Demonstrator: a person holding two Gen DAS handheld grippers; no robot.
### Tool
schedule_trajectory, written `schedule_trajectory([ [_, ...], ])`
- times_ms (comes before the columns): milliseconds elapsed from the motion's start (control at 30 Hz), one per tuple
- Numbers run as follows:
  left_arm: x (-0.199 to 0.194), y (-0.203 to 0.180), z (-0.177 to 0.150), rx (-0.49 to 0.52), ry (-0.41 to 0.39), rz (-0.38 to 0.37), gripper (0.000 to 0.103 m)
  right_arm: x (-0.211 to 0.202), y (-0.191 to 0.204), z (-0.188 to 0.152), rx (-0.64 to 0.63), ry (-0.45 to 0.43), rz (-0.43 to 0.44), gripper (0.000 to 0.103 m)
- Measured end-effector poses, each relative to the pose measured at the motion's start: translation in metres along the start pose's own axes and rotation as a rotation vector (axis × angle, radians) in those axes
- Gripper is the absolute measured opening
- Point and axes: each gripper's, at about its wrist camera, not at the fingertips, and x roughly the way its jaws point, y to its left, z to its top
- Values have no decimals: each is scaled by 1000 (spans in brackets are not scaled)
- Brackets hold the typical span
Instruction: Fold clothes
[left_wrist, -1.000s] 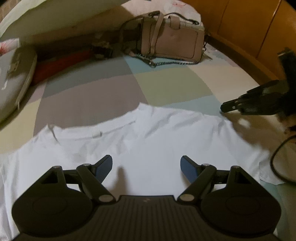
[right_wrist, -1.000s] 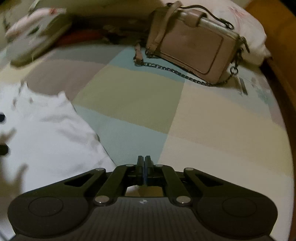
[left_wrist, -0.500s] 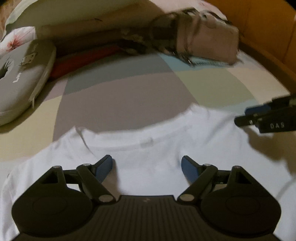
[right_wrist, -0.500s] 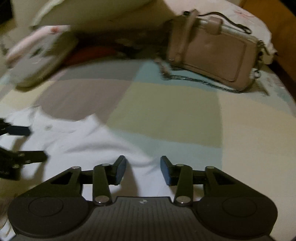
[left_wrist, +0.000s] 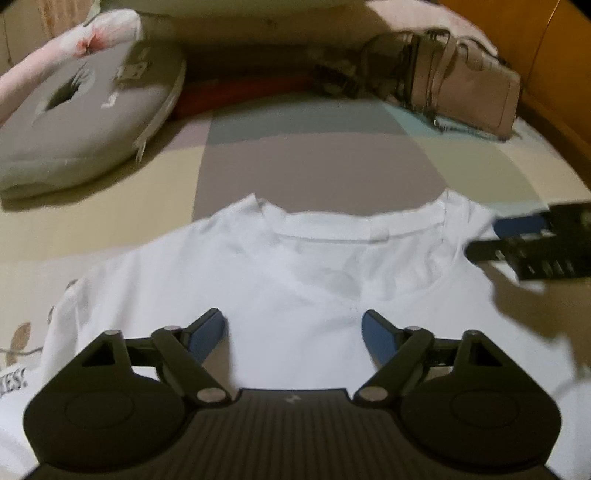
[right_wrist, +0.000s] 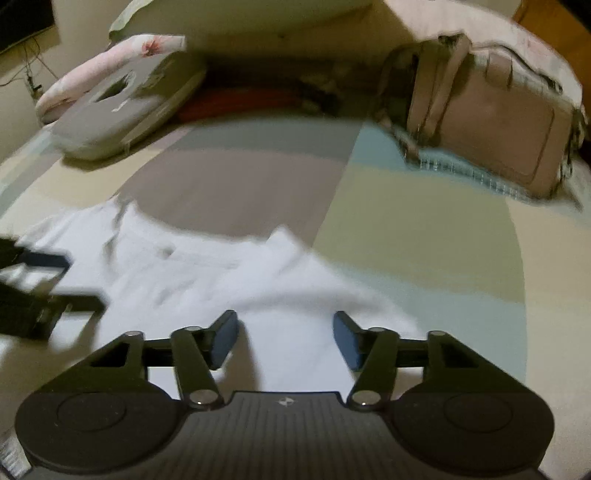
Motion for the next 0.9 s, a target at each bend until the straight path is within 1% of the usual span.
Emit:
schedule_trajectory([
  [33, 2, 1, 2, 0, -8, 2, 89, 3, -2, 5, 19, 0, -5, 68],
  [100, 4, 0, 11, 0, -8, 3, 88, 8, -6, 16, 66, 4, -11, 69],
  [133, 2, -2, 15, 0, -4, 6, 85, 5, -6, 18, 72, 7, -8, 68],
  [200, -4, -5, 21, -1, -6, 10, 85, -17, -5, 12, 72, -14, 11, 68],
  [300, -19, -18, 23, 27, -19, -18, 85, -52, -9, -7, 85, -13, 22, 68],
  [433, -33, -47, 19, 75, -9, -75, 85, -103, -22, -53, 138, 22, -10, 68],
  [500, -38, -64, 15, 101, 3, -110, 85, -130, -32, -79, 180, 45, -51, 68],
  [667, -49, -116, 3, 189, 41, -210, 85, -192, -68, -134, 307, 94, -189, 68],
  [767, -57, -147, -3, 246, 50, -267, 86, -228, -97, -164, 353, 115, -293, 68],
  [900, -65, -175, -8, 300, 57, -315, 86, -271, -136, -204, 395, 142, -430, 68],
])
